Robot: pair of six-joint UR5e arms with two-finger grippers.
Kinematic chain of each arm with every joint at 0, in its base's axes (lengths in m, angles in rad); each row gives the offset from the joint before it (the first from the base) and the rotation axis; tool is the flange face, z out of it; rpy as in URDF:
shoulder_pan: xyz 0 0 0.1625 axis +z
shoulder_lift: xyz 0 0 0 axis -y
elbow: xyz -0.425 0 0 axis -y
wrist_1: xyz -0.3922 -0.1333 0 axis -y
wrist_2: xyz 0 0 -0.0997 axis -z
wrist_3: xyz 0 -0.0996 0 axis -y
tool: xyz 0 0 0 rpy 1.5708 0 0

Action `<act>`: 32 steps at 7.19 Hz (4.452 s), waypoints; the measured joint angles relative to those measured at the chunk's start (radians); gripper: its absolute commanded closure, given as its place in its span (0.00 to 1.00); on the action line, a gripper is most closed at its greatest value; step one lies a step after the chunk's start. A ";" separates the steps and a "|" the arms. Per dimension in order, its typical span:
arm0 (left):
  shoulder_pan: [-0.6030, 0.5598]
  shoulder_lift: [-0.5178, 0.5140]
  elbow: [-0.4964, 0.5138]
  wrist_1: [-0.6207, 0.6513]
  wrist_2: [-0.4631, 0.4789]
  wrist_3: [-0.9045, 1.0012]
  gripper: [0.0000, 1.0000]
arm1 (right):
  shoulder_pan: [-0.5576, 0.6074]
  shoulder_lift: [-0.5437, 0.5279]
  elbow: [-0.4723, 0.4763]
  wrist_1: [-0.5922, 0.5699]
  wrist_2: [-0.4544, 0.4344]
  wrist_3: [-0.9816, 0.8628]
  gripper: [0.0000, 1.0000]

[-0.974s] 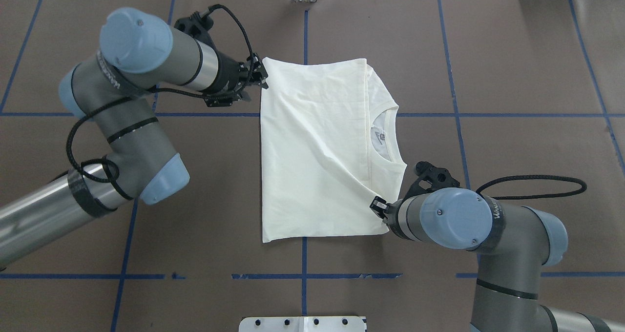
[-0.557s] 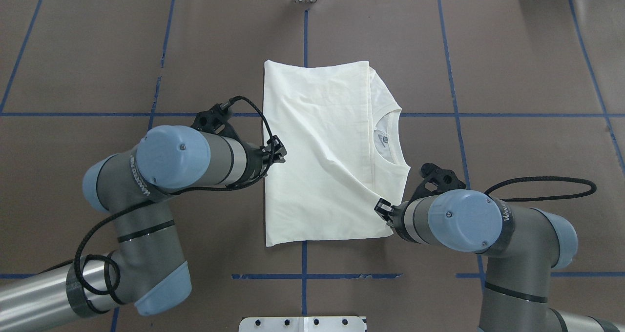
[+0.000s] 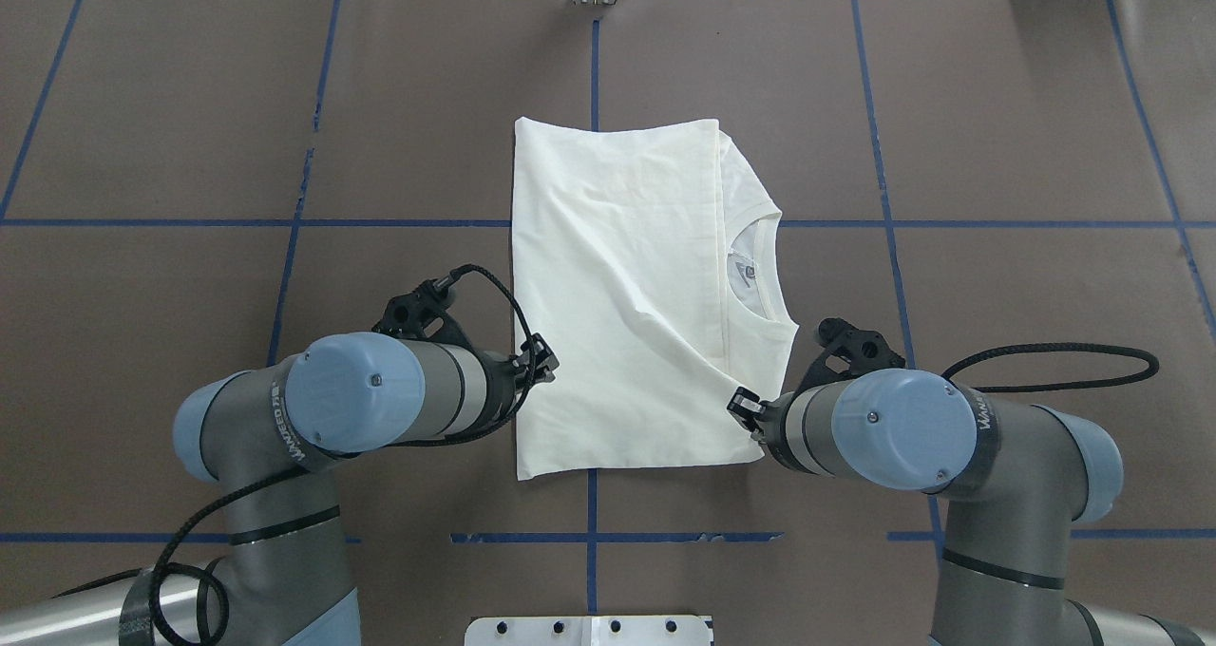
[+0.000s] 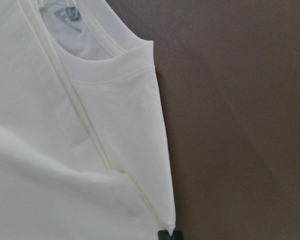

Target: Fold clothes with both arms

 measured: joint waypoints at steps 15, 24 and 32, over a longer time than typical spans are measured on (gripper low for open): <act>0.037 0.127 -0.196 0.003 -0.011 0.006 1.00 | -0.005 -0.001 0.052 -0.002 0.004 0.016 1.00; -0.263 -0.108 -0.064 0.110 -0.032 0.242 1.00 | 0.319 0.214 -0.120 0.001 0.256 0.013 1.00; -0.382 -0.316 0.431 -0.156 -0.024 0.441 1.00 | 0.472 0.490 -0.658 0.044 0.384 -0.255 1.00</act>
